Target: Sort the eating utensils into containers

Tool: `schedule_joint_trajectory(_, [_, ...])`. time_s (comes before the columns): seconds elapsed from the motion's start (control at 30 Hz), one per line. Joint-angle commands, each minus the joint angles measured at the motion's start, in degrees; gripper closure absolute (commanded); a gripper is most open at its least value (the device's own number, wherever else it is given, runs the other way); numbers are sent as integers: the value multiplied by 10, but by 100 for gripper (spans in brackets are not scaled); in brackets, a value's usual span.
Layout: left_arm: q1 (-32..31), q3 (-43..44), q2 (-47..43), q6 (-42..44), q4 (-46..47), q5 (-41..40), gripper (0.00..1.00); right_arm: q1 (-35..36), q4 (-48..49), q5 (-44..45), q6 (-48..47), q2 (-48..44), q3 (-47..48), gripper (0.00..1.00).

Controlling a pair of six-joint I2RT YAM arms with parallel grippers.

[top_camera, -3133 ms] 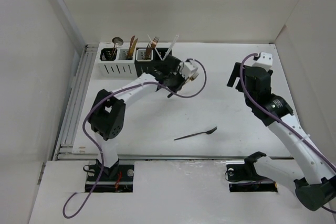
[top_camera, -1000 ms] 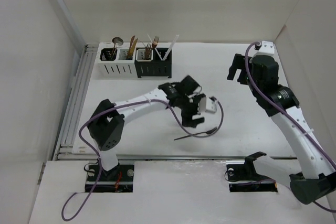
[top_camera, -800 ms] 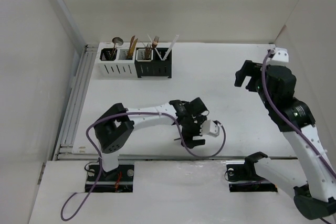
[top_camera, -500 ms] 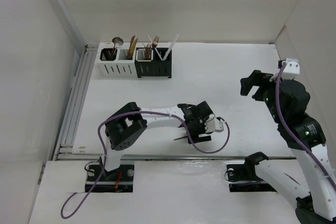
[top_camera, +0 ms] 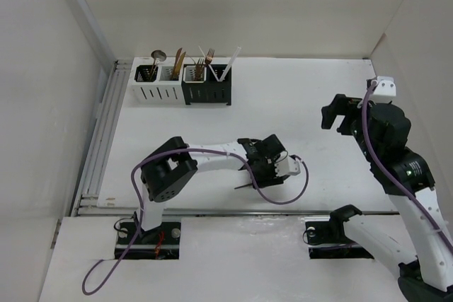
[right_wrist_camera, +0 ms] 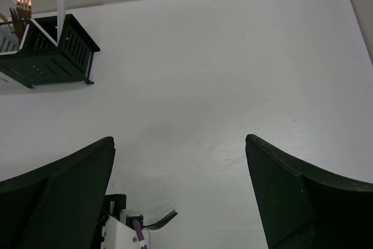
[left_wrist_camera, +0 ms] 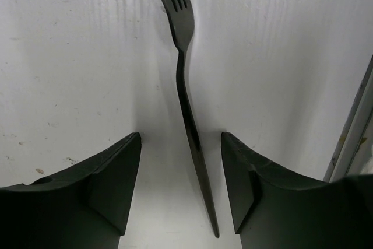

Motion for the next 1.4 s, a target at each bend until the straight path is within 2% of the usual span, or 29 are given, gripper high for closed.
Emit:
schedule_joint_trajectory(0.0, [0, -36, 20, 29, -97, 9, 47, -3, 12, 15, -16, 1, 15, 2])
schedule_joint_trajectory(0.07, [0, -19, 39, 29, -102, 9, 55, -3, 12, 15, -16, 1, 15, 2])
schedule_joint_trajectory(0.2, [0, -1, 78, 8, -107, 3, 100, -3, 12, 28, -16, 1, 15, 2])
schedule_joint_trajectory(0.33, [10, 20, 83, -19, -97, 18, 100, -3, 12, 34, -16, -4, 15, 2])
schedule_joint_trajectory(0.43, [52, 44, 44, -55, -91, 34, 100, -3, 25, 34, -16, 1, 15, 2])
schedule_joint_trajectory(0.57, [116, 76, -36, -57, -91, 36, 100, -3, 73, 21, -16, 17, 10, 2])
schedule_joint_trajectory(0.7, [181, 82, -133, -14, -40, 30, 100, -3, 134, 13, -16, 65, 35, 2])
schedule_joint_trajectory(0.73, [207, 82, -172, -4, -8, 38, 100, -3, 146, 13, -16, 75, 41, 2])
schedule_joint_trajectory(0.87, [265, 75, -240, -4, 97, 29, 100, -3, 197, 13, -16, 128, 76, 2])
schedule_joint_trajectory(1.07, [354, 118, -225, -61, 265, 2, 100, -8, 279, 7, -16, 221, 88, 3])
schedule_joint_trajectory(1.23, [449, 193, -155, -117, 331, 55, 100, -8, 279, 7, -11, 302, 135, 3])
schedule_joint_trajectory(1.37, [497, 175, -111, -152, 411, 98, 100, -8, 279, 33, -5, 338, 152, 5])
